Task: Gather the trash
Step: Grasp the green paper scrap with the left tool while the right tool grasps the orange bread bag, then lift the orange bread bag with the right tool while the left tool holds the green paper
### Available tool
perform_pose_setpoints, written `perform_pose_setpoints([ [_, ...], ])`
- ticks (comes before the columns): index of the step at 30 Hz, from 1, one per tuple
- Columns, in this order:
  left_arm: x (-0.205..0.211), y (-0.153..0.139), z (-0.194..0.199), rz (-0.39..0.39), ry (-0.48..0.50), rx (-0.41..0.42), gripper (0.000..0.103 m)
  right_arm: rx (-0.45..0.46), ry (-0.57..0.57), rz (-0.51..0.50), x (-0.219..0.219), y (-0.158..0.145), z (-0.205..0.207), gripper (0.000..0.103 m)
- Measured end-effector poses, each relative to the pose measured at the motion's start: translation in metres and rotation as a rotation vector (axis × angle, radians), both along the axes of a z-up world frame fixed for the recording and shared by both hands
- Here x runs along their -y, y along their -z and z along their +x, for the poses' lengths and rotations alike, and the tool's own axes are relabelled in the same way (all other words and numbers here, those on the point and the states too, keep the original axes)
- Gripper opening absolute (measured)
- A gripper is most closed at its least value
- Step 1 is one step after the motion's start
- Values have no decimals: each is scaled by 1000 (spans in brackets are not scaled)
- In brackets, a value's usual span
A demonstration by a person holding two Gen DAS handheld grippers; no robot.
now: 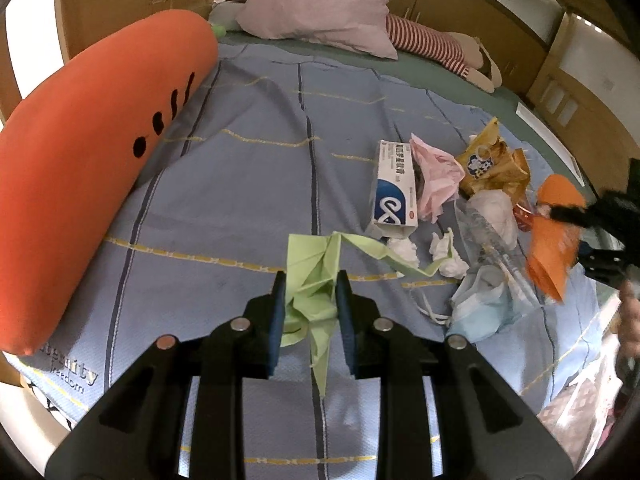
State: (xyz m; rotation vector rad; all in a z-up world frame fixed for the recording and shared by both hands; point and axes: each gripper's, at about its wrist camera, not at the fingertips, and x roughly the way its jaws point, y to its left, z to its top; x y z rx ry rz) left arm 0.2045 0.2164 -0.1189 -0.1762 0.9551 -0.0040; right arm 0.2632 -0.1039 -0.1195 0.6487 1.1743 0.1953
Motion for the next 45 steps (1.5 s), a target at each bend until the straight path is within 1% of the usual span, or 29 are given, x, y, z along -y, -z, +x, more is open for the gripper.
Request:
perform_pose_setpoints([
  [1, 0, -1, -1, -1, 2, 1, 25, -8, -103, -43, -5, -6, -6, 43],
  [2, 0, -1, -1, -1, 3, 2, 25, -16, -166, -90, -9, -8, -8, 43],
  [4, 0, -1, -1, 1, 6, 1, 25, -50, -346, -263, -24, -6, -24, 44],
  [5, 1, -1, -1, 2, 9, 0, 25, -79, -404, -318, -27, 1, -30, 44],
  [6, 2, -1, -1, 3, 12, 0, 25, -105, -425, -347, -21, 11, -41, 45],
  [8, 5, 0, -1, 9, 21, -2, 25, -164, -421, -405, -14, 29, -45, 48],
  [10, 7, 1, -1, 15, 27, -6, 25, -173, -341, -489, 0, 34, -45, 58],
  [11, 8, 2, 0, 19, 28, -9, 25, -164, -286, -522, 8, 31, -47, 72],
  [12, 8, 4, 0, 24, 28, -16, 25, -150, -217, -547, 16, 26, -50, 82],
  [13, 8, 5, 0, 26, 25, -19, 25, -138, -175, -555, 19, 21, -54, 84],
  [14, 7, 5, 1, 25, 23, -22, 25, -133, -160, -557, 19, 18, -59, 84],
  [17, 7, 5, 1, 21, 20, -21, 25, -162, -185, -570, 11, 21, -70, 85],
  [20, 8, 5, 0, 24, 25, -17, 25, -192, -224, -588, -6, 33, -79, 85],
  [22, 8, 5, 0, 26, 24, -17, 25, -196, -271, -638, -21, 43, -85, 85],
  [25, 8, 5, -1, 28, 24, -16, 25, -198, -325, -742, -40, 59, -91, 85],
  [26, 8, 4, -1, 29, 25, -14, 25, -195, -339, -751, -44, 63, -94, 85],
  [28, 8, 4, -1, 30, 26, -12, 25, -178, -352, -766, -49, 65, -98, 70],
  [29, 8, 4, -1, 31, 26, -12, 25, -168, -354, -768, -51, 64, -101, 67],
  [30, 9, 4, -1, 32, 25, -12, 25, -149, -355, -764, -53, 60, -105, 58],
  [31, 9, 4, -1, 32, 24, -12, 25, -128, -359, -771, -55, 55, -110, 55],
  [32, 9, 4, -1, 33, 25, -12, 25, -115, -362, -776, -59, 51, -112, 47],
  [33, 9, 4, -1, 34, 25, -12, 25, -94, -368, -785, -62, 45, -116, 42],
  [35, 11, 3, -1, 41, 31, -9, 25, -62, -379, -792, -68, 37, -122, 35],
  [36, 12, 3, -2, 45, 34, -8, 25, -48, -383, -796, -72, 33, -121, 35],
  [39, 14, 4, -2, 57, 42, -7, 25, -32, -392, -801, -78, 29, -122, 34],
  [41, 15, 4, -3, 62, 45, -9, 25, -35, -406, -801, -88, 31, -120, 34],
  [43, 15, 5, -3, 64, 48, -10, 25, -40, -447, -827, -102, 30, -119, 36],
  [44, 16, 5, -3, 64, 49, -10, 25, -33, -460, -820, -105, 29, -122, 44],
  [45, 15, 5, -3, 64, 50, -9, 25, -32, -461, -803, -100, 34, -114, 60],
])
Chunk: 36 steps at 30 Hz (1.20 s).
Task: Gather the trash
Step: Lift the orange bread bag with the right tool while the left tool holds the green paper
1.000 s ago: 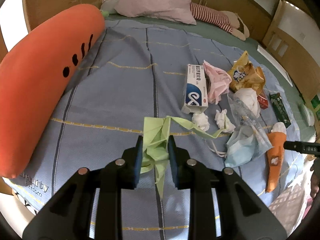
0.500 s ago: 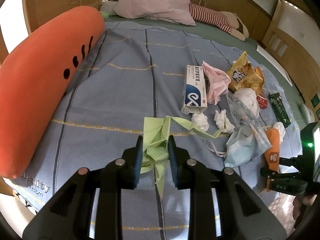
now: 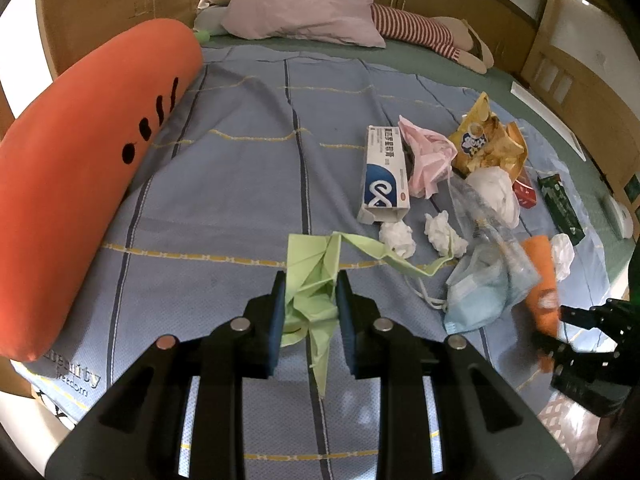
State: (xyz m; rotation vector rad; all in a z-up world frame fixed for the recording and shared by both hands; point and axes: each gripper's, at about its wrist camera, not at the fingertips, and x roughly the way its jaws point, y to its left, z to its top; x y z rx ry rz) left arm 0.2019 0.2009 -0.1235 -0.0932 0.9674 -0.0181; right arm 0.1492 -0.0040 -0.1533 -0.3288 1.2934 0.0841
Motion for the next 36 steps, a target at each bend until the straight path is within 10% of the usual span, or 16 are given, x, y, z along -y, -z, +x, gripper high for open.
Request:
perform_pose_setpoints([
  [3, 0, 0, 0, 2, -1, -2, 25, 15, 27, 66, 7, -2, 10, 83],
  [12, 2, 0, 0, 2, 10, 2, 25, -81, 177, 142, 32, 26, 33, 83],
  [16, 4, -1, -1, 1, 28, 8, 25, -85, 174, 164, 31, 30, 32, 67],
  [36, 86, -72, -85, 67, 144, 140, 25, 210, 154, 235, 67, -94, -48, 66],
])
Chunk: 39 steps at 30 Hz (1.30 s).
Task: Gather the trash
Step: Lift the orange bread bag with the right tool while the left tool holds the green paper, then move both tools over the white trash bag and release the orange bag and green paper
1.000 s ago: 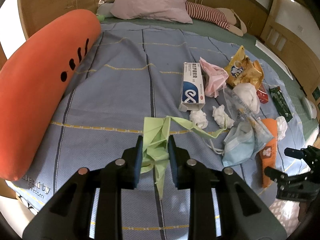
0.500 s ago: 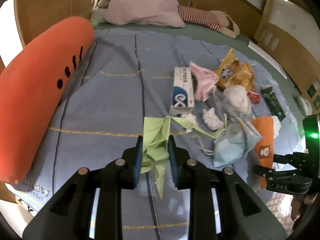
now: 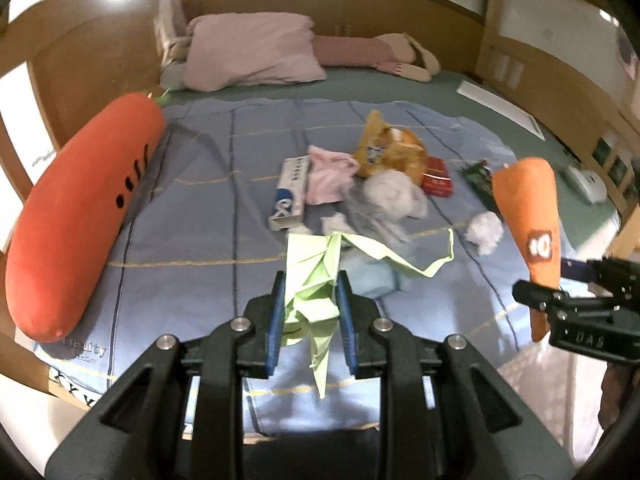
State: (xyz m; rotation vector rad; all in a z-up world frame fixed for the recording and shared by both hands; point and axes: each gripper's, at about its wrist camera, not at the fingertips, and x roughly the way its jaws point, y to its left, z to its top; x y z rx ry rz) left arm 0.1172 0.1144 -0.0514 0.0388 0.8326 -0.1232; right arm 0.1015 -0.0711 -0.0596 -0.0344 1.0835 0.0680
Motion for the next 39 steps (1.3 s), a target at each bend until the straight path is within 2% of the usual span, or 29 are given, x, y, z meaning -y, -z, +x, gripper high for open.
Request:
perform_pose_setpoints([
  [6, 34, -20, -24, 22, 63, 39, 25, 65, 19, 50, 32, -25, -20, 66],
  [13, 76, -39, -49, 48, 127, 82, 25, 147, 72, 36, 76, -49, -53, 66],
  [20, 130, -49, -78, 61, 244, 108, 25, 164, 130, 33, 129, -45, -91, 66],
  [31, 208, -45, -121, 75, 439, 109, 25, 201, 275, 48, 210, -41, -154, 66],
  [39, 251, -26, -143, 94, 546, 57, 25, 146, 298, 61, 235, -12, -188, 66],
])
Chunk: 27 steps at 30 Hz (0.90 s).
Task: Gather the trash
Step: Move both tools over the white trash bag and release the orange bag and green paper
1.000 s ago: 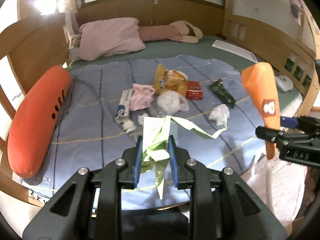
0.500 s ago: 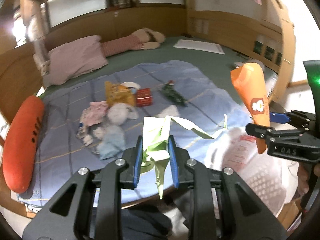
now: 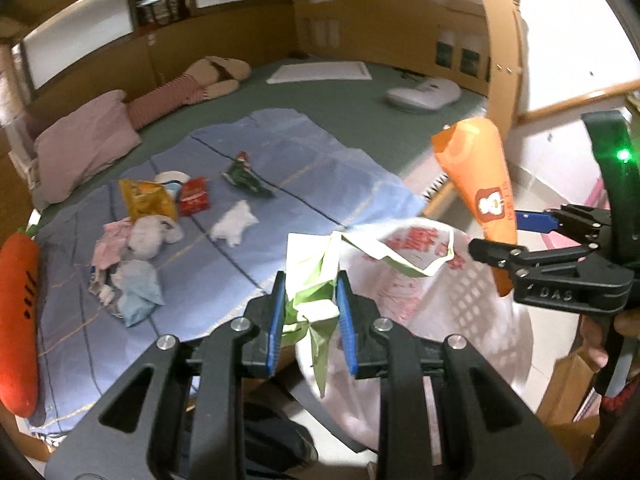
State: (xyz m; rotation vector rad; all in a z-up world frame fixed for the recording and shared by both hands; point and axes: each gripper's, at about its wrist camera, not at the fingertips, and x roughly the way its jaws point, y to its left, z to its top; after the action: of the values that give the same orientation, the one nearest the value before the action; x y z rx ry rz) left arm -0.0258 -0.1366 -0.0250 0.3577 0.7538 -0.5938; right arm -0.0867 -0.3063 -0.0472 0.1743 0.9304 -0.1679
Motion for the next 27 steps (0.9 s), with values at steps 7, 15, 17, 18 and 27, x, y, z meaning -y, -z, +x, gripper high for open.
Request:
perform_pose_setpoints([
  [7, 16, 15, -10, 26, 22, -33, 25, -96, -30, 54, -3, 36, -7, 66],
  [15, 15, 19, -8, 17, 6, -60, 25, -119, -53, 44, -4, 41, -8, 67],
  [17, 16, 20, -8, 14, 11, -68, 25, -117, -59, 34, -4, 40, -8, 70],
  [18, 16, 21, -8, 14, 12, -73, 25, -89, -52, 54, 0, 34, -10, 79],
  [27, 27, 40, -9, -88, 209, -294, 76, 137, 148, 157, 53, -5, -33, 90],
])
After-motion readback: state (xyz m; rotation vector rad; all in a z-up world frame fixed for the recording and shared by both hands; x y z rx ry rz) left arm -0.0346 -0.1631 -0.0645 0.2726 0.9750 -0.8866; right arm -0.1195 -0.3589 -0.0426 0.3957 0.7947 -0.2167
